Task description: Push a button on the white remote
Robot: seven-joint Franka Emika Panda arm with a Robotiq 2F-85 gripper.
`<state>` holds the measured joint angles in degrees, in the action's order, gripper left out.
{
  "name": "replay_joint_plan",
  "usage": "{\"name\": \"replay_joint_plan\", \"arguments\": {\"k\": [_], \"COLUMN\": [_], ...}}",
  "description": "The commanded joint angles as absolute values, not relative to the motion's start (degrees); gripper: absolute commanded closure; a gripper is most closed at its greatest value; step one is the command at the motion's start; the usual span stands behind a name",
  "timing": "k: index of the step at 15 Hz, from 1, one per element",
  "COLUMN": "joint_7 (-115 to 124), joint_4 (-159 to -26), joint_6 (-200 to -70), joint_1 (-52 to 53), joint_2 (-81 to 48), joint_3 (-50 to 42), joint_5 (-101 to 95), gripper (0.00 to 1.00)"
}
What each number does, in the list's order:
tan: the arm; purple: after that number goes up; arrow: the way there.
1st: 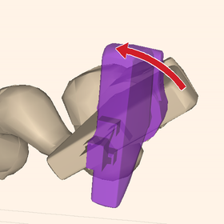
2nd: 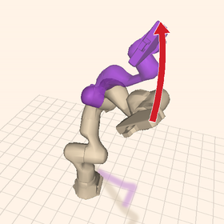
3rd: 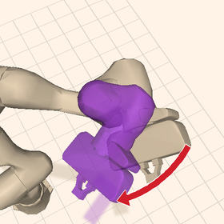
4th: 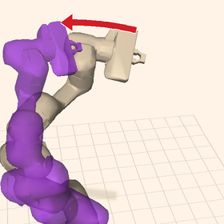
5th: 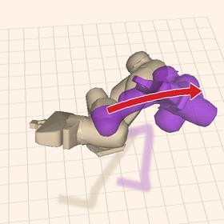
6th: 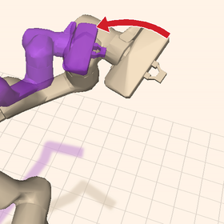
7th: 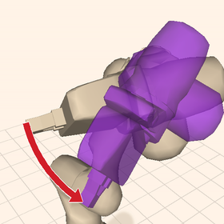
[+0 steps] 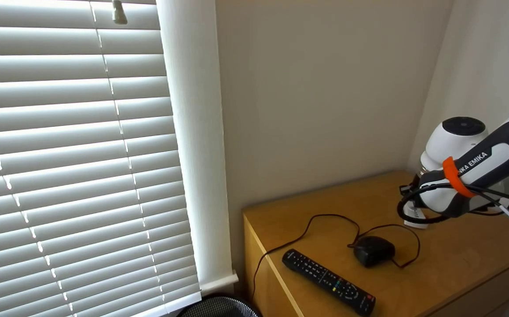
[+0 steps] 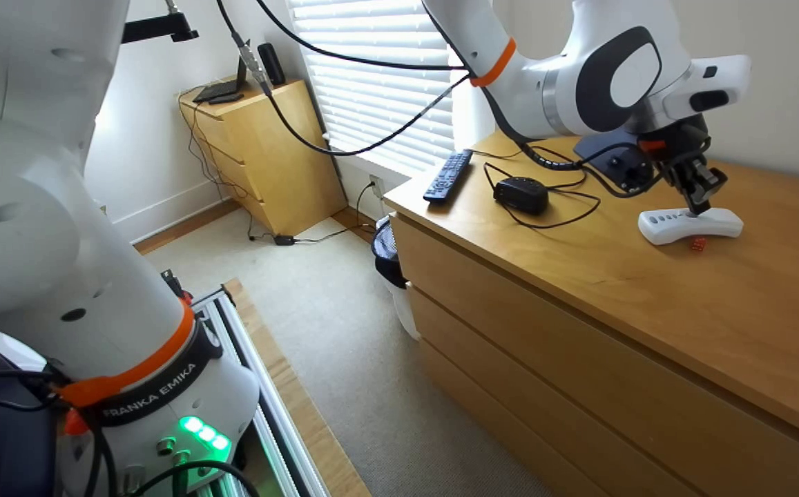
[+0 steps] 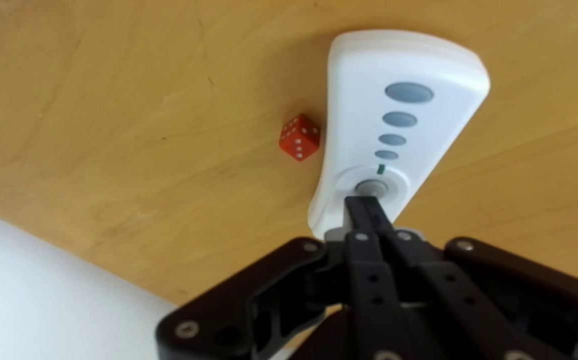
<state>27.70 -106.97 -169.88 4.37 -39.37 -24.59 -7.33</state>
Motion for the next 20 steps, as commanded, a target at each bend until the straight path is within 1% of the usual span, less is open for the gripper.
{"name": "replay_joint_plan", "arguments": {"k": [1,9,13,15,20], "joint_7": [26.4,24.1,23.0,23.1,23.5], "joint_4": [-106.4,-107.9,-107.9,-106.7,-108.6], "joint_6": [-171.6,-170.3,-170.7,-170.0,-165.0], "joint_1": [5.4,5.2,6.5,6.5,7.6], "joint_2": [-41.1,-43.1,-44.0,-42.2,-34.6], "joint_3": [-25.8,-24.7,-26.3,-26.7,-28.5], "joint_5": [-5.5,-5.9,-6.6,-6.0,-5.6], "gripper": [1.0,1.0,1.0,1.0,1.0]}}
